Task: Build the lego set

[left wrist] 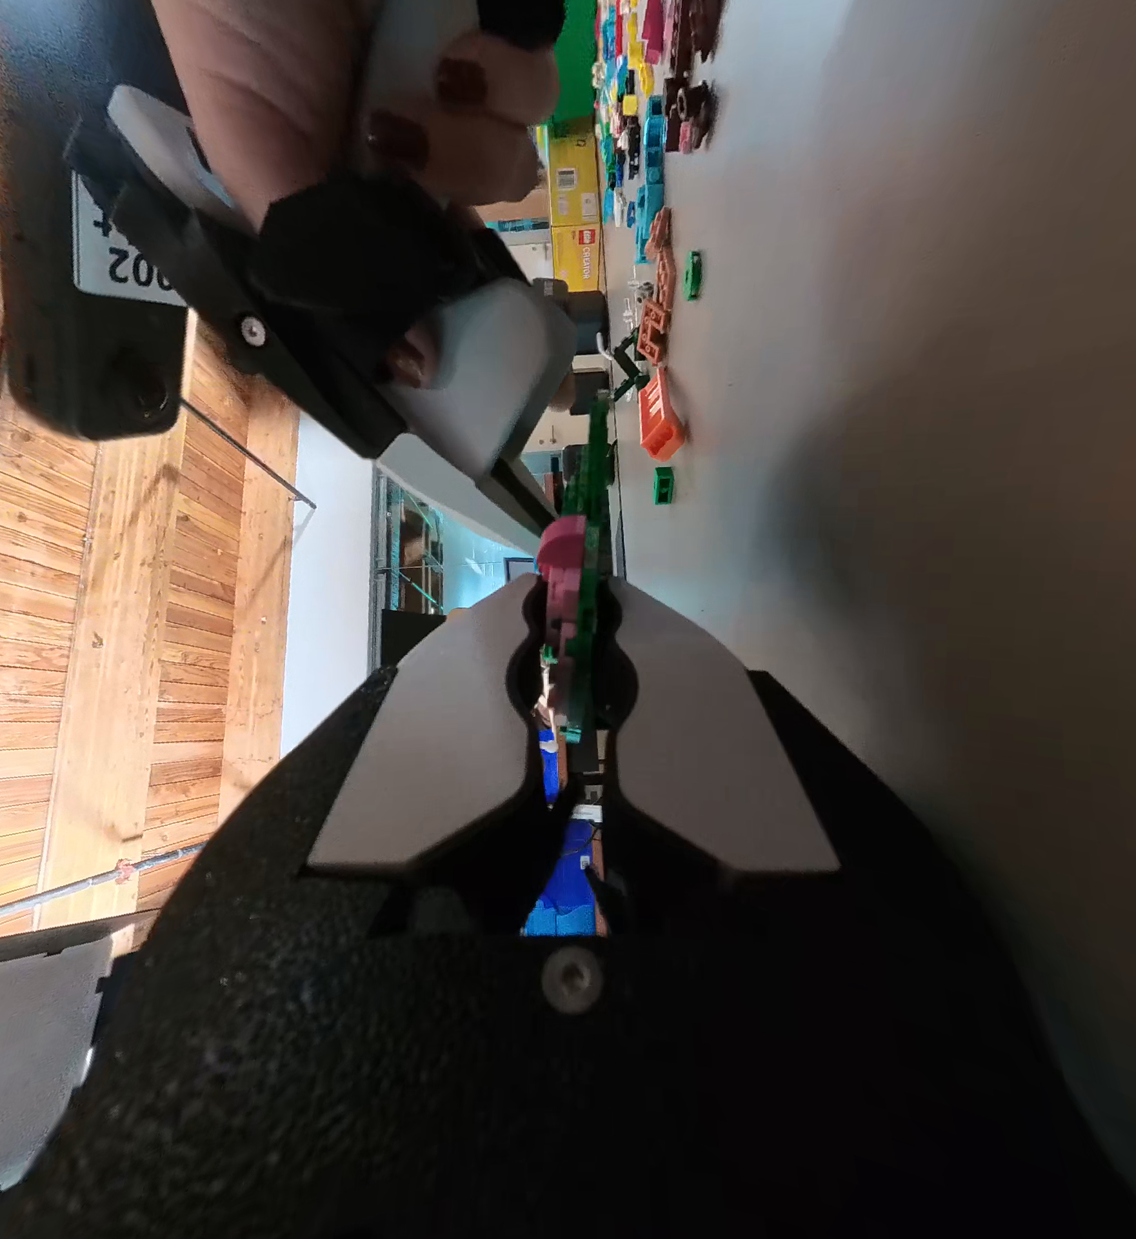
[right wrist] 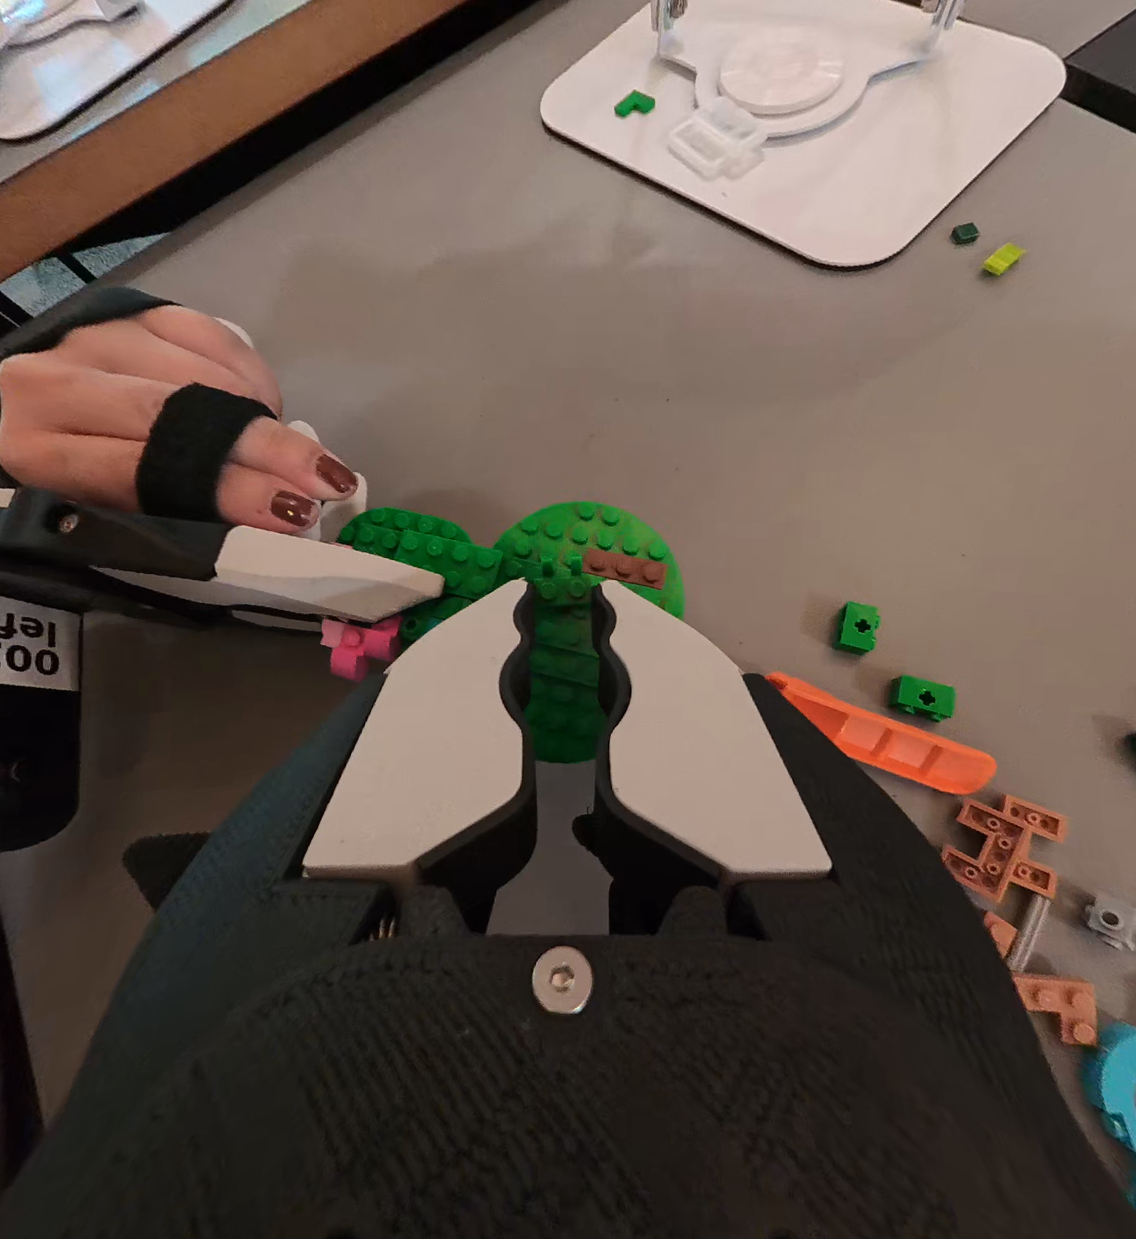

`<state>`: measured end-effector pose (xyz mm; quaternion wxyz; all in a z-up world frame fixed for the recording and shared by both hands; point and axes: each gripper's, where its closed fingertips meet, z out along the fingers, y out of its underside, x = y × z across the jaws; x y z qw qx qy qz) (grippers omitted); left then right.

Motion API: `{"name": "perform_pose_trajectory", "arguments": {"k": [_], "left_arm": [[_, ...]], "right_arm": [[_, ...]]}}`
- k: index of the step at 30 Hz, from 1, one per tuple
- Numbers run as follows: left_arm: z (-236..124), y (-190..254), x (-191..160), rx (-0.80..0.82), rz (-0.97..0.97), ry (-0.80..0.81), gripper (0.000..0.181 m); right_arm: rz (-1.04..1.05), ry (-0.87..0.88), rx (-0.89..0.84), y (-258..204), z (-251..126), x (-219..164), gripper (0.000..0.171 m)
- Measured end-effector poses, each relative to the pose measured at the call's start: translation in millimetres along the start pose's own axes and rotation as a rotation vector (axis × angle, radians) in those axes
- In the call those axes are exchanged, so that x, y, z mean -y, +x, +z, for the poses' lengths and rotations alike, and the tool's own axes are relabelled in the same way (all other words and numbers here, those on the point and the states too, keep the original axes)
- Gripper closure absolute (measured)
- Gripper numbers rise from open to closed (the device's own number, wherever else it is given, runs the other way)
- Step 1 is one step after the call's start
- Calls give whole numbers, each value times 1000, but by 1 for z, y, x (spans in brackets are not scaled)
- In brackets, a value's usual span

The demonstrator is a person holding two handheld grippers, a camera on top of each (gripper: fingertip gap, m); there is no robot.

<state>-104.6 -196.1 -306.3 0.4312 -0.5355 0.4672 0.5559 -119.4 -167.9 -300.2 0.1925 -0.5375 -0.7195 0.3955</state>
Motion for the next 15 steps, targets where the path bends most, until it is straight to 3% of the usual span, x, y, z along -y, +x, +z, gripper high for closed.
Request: {"name": "perform_pose_trajectory", "arguments": {"k": [15], "left_arm": [[-3, 1, 8, 8, 58, 41, 168]], "right_arm": [[-65, -92, -1, -11, -1, -9, 155]]}}
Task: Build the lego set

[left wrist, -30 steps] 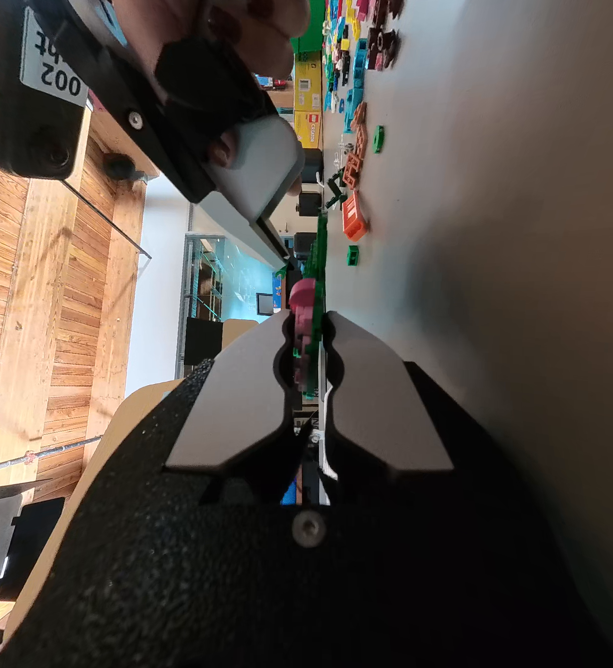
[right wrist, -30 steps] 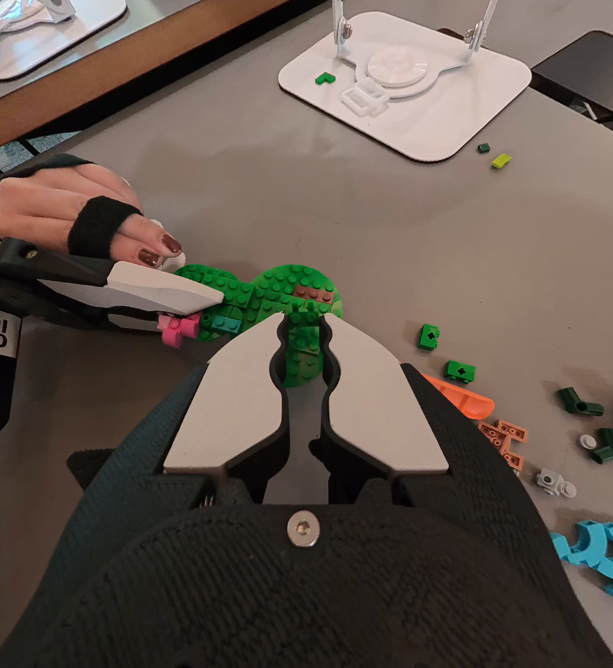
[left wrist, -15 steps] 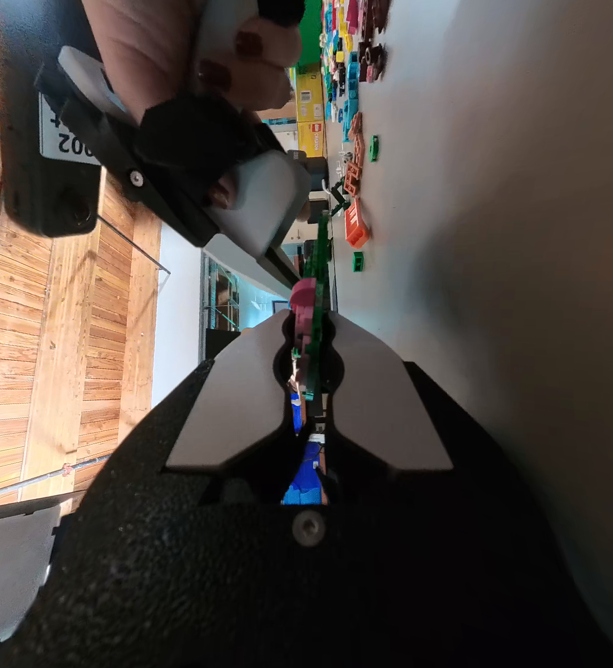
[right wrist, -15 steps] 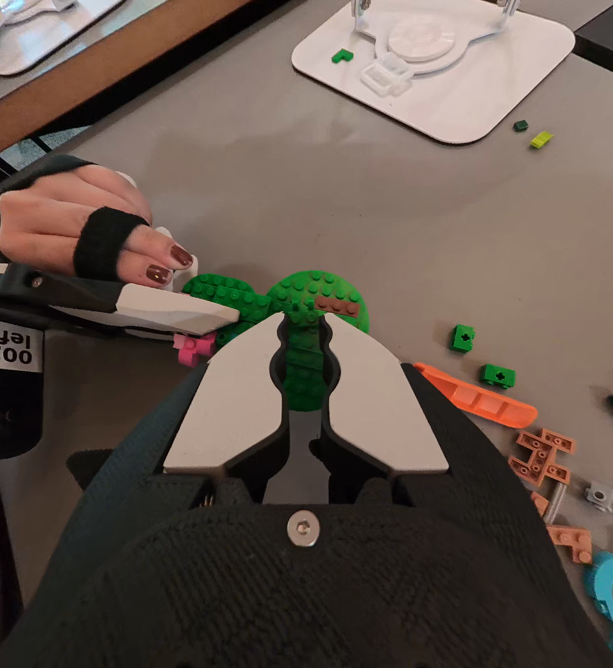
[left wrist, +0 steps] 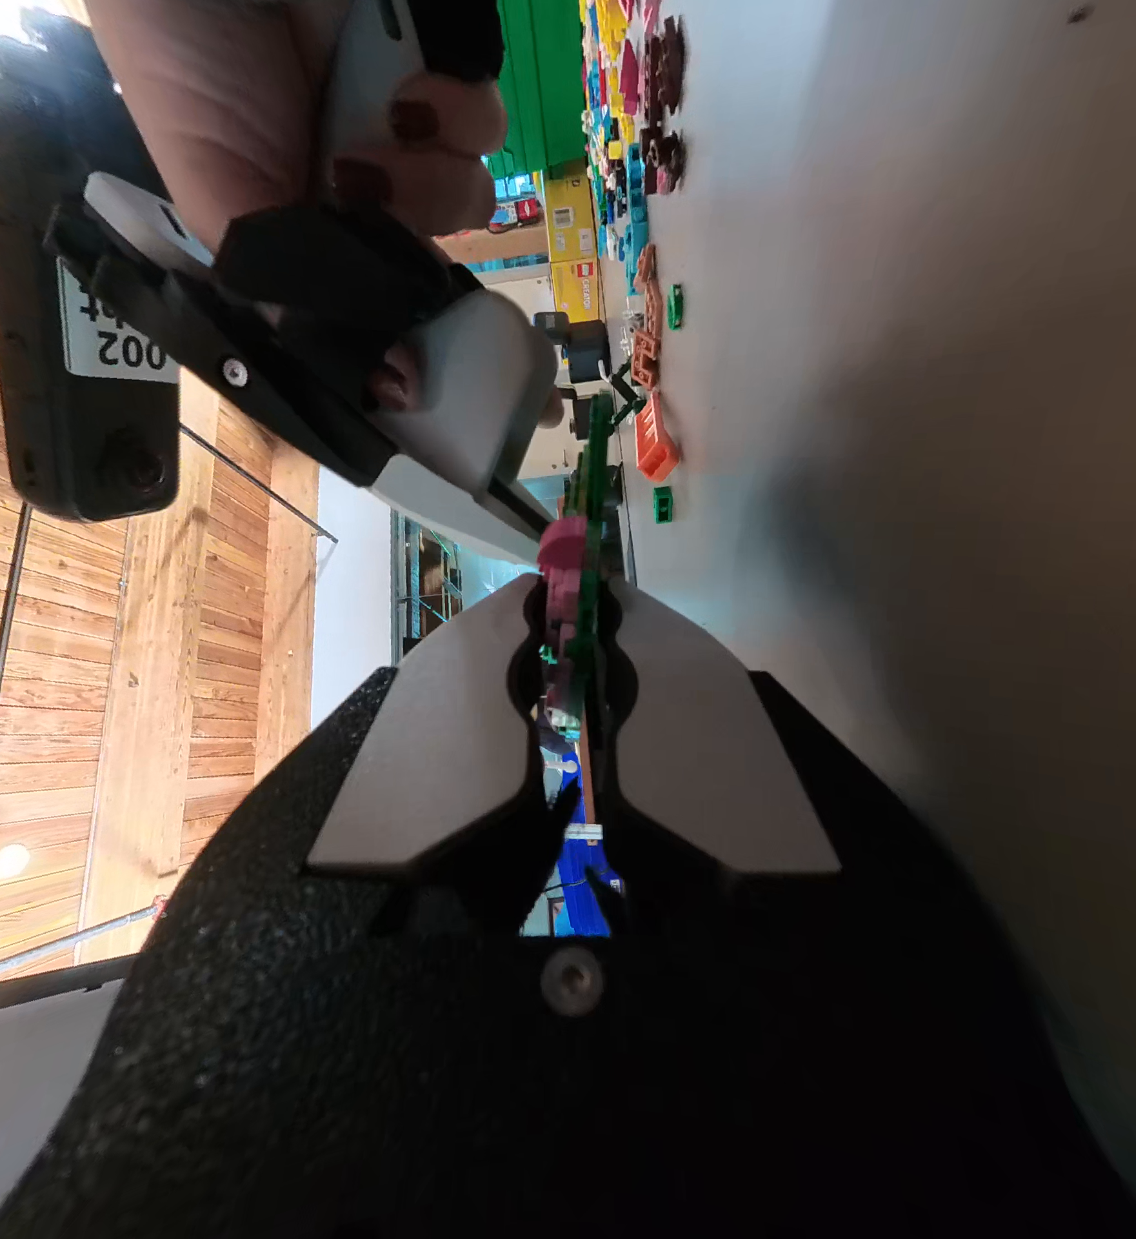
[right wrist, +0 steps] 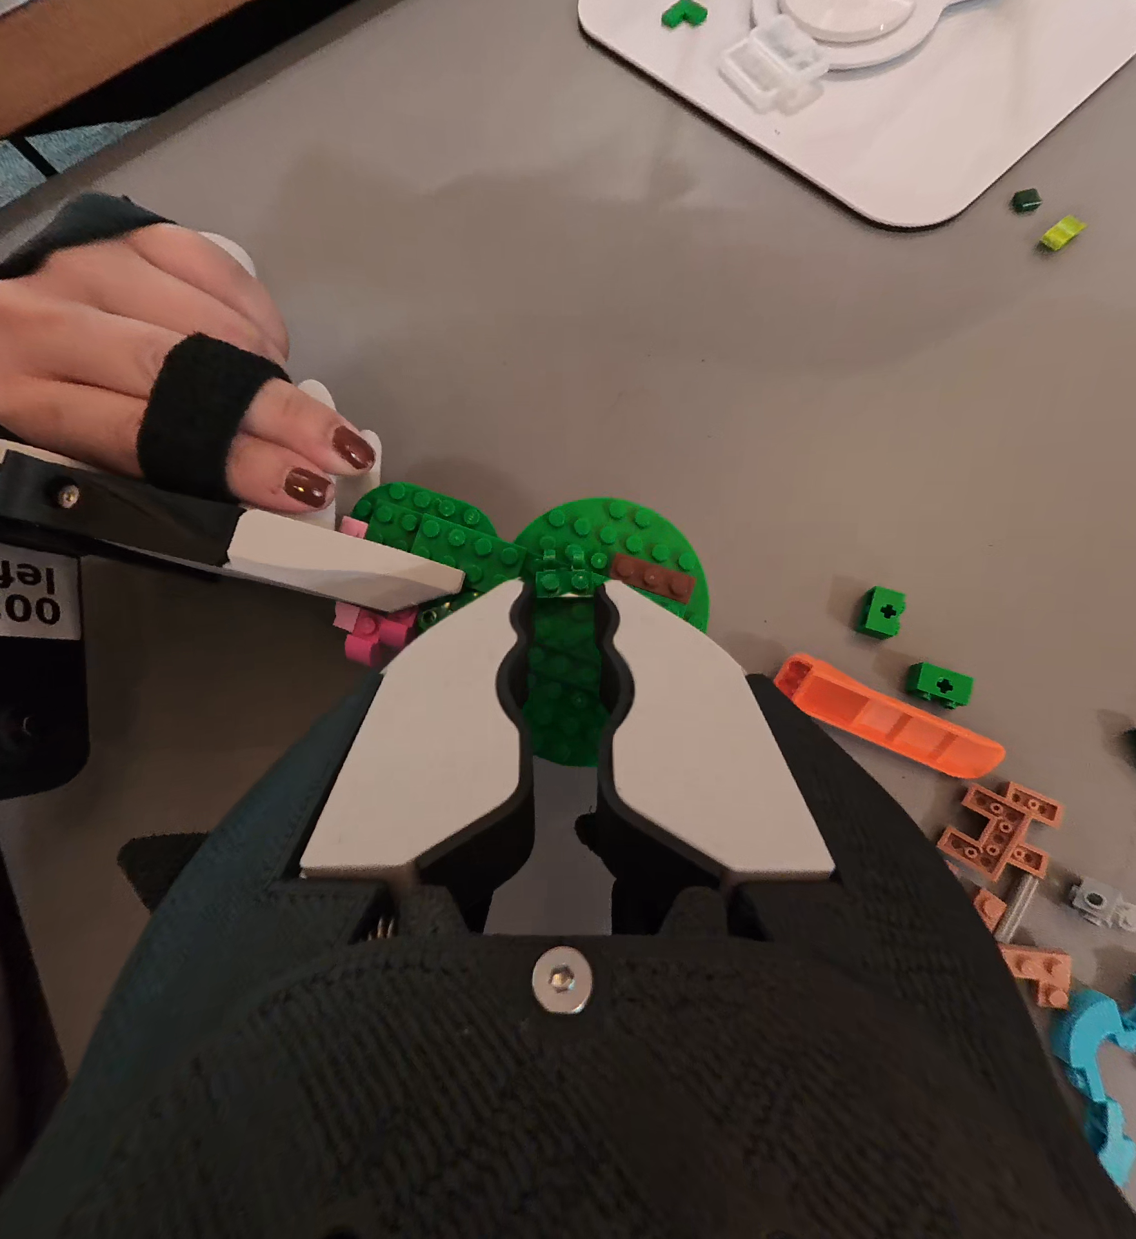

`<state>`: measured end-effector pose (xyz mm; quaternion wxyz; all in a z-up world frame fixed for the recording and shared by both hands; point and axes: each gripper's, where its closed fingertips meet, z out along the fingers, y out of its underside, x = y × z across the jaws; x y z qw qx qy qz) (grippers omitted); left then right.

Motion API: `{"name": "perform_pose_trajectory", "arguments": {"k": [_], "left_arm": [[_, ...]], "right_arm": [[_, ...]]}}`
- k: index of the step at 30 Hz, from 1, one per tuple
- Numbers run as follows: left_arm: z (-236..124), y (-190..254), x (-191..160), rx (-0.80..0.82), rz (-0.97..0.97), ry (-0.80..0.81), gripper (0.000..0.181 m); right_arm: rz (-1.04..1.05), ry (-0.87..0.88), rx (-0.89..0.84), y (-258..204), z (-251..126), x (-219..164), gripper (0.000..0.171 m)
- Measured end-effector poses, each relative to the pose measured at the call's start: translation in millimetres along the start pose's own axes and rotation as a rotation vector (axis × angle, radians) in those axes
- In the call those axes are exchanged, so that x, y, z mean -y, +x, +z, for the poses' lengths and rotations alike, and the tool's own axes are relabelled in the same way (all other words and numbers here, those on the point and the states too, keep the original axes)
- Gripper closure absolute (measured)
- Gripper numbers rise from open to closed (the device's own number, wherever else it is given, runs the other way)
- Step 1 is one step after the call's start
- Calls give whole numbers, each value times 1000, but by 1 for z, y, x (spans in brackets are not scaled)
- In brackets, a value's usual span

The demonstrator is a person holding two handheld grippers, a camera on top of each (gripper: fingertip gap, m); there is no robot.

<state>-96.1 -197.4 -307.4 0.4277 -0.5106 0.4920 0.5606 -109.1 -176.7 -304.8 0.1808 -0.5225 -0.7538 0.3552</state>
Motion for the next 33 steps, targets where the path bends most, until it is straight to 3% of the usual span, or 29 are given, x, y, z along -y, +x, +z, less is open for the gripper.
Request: {"name": "perform_pose_trajectory", "arguments": {"k": [6, 12, 16, 28, 33], "left_arm": [[-3, -2, 3, 14, -22, 38, 168], [-13, -4, 19, 26, -59, 200, 168], [-19, -6, 27, 21, -89, 268, 168], [-23, -7, 32, 14, -119, 313, 168], [-22, -6, 32, 6, -119, 310, 168]], "right_arm": [[-78, 23, 80, -8, -11, 2, 146], [-479, 176, 365, -34, -40, 12, 144], [-668, 92, 561, -43, -40, -2, 146], [-649, -31, 810, -38, -25, -19, 159], [-655, -61, 783, -36, -23, -22, 164]]}}
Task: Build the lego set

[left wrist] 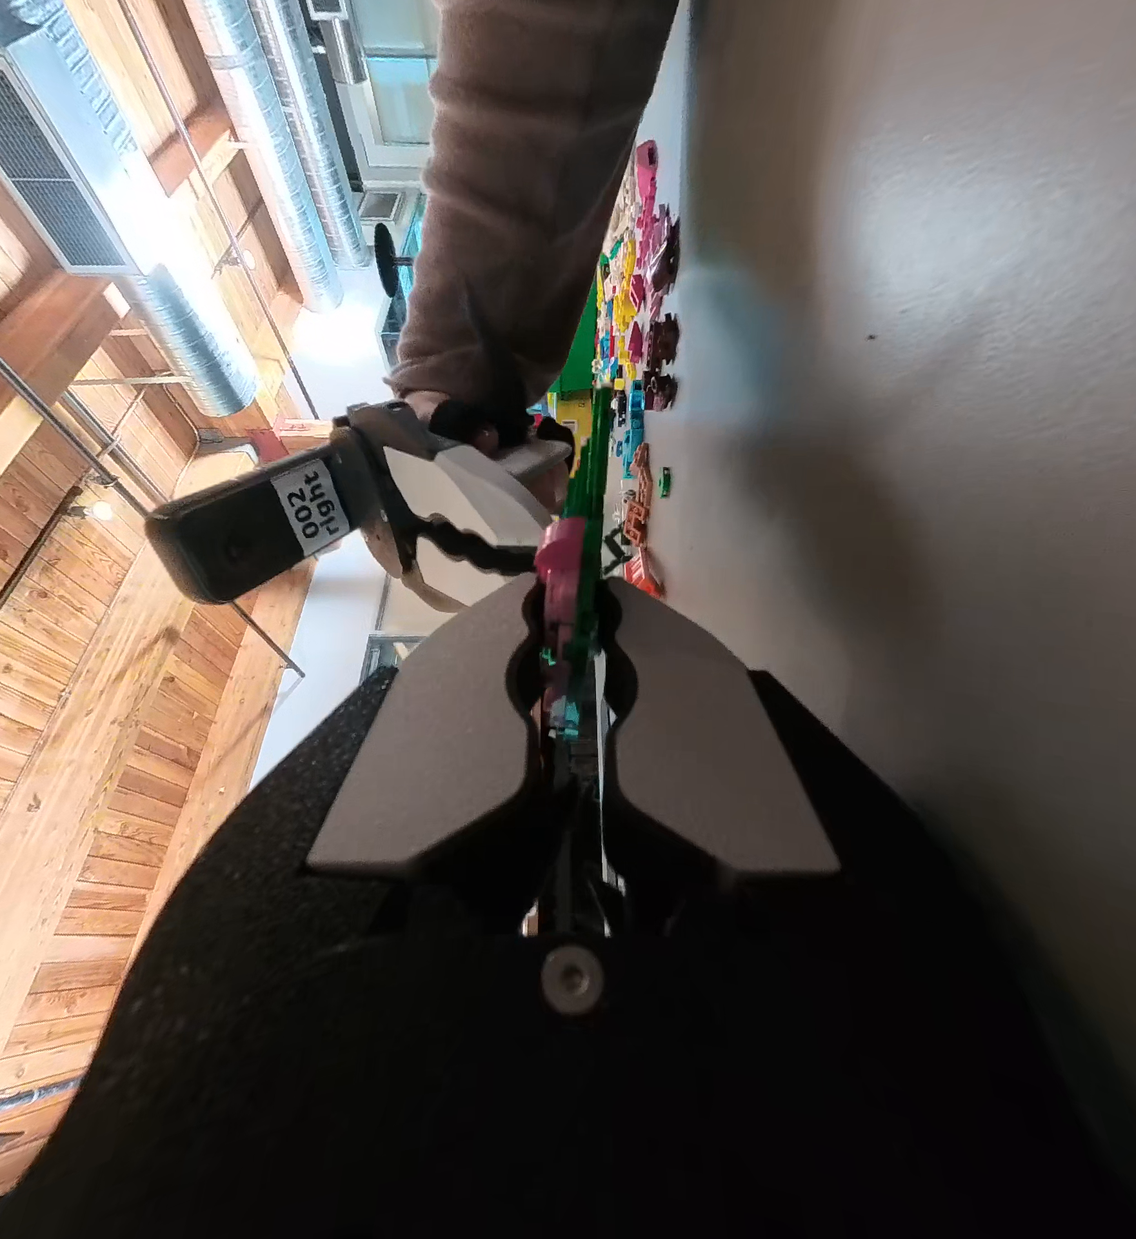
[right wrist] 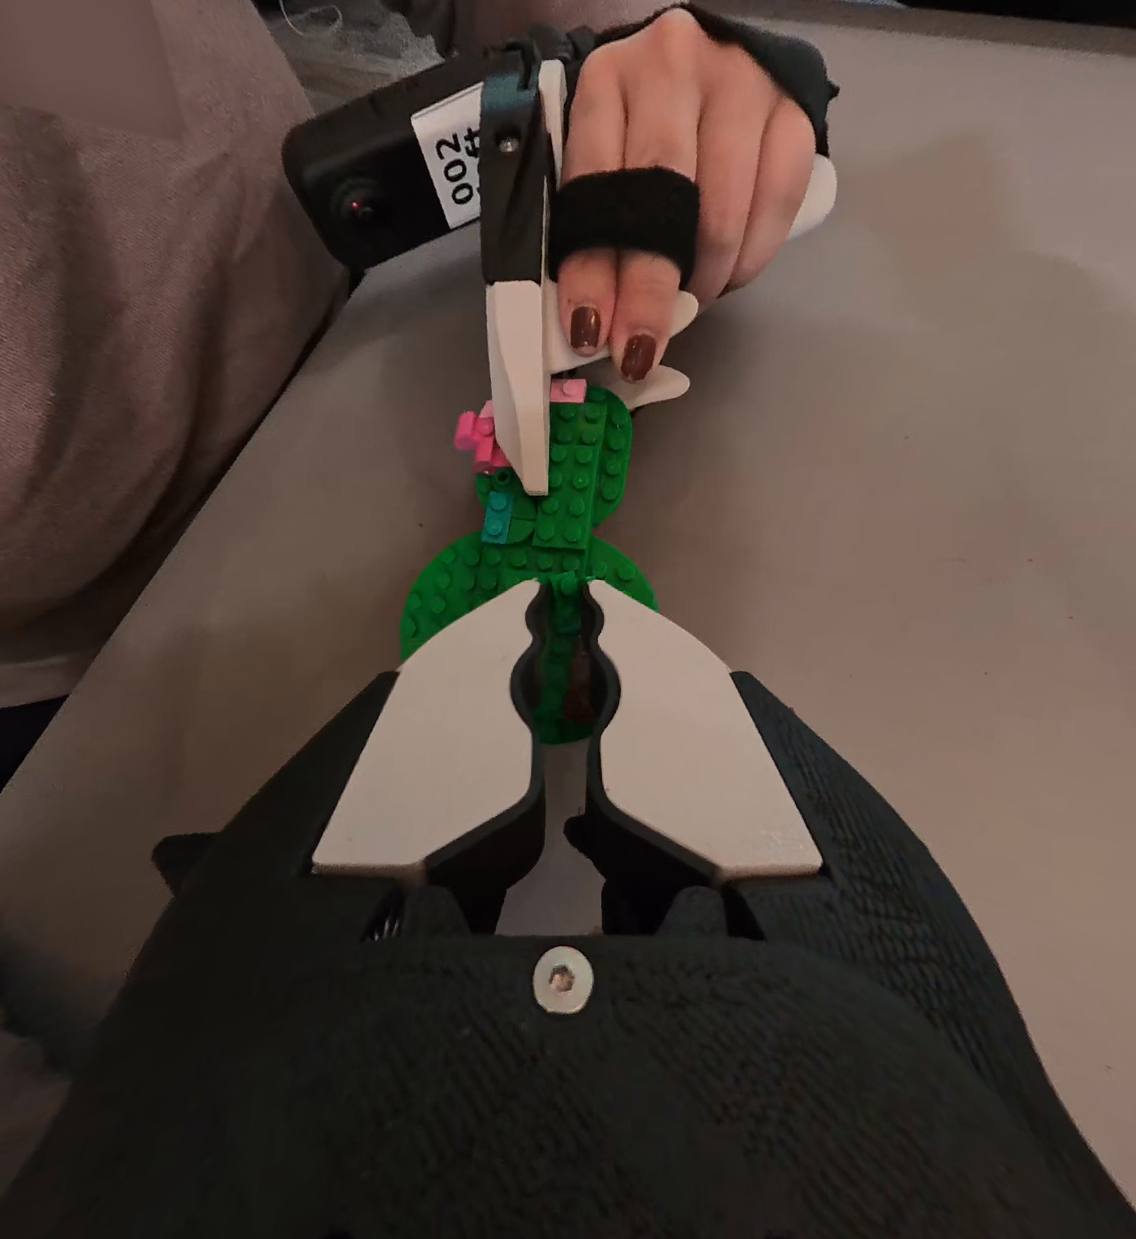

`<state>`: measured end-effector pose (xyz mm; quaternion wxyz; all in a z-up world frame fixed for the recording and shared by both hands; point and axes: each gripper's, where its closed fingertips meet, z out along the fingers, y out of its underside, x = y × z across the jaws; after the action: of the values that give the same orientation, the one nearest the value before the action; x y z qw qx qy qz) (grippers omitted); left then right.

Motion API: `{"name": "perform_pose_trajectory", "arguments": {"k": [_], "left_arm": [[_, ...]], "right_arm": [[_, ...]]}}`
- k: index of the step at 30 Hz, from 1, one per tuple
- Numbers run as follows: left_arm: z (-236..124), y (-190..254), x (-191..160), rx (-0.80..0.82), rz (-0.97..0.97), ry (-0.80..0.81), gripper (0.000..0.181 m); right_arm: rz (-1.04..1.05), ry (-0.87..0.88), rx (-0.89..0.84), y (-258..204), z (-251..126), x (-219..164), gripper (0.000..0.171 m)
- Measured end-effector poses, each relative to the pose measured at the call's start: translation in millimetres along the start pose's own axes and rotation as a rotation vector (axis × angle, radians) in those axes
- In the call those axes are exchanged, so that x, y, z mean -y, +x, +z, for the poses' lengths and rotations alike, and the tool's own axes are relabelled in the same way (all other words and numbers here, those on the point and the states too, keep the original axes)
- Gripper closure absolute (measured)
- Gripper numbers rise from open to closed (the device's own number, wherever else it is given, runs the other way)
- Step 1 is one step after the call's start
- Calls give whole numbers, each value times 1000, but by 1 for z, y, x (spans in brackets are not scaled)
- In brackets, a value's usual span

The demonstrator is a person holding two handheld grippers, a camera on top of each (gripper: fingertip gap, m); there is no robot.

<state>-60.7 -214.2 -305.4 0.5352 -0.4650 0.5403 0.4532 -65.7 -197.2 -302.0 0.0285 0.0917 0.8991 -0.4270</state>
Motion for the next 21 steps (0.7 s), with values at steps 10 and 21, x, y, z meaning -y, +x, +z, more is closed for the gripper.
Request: {"name": "perform_pose_trajectory", "arguments": {"k": [10, 21], "left_arm": [[1, -4, -9, 27, 5, -52, 168], [0, -2, -6, 24, 40, -43, 168]], "right_arm": [[-8, -123, -232, 12, -11, 4, 165], [45, -165, -238, 13, -4, 1, 165]]}}
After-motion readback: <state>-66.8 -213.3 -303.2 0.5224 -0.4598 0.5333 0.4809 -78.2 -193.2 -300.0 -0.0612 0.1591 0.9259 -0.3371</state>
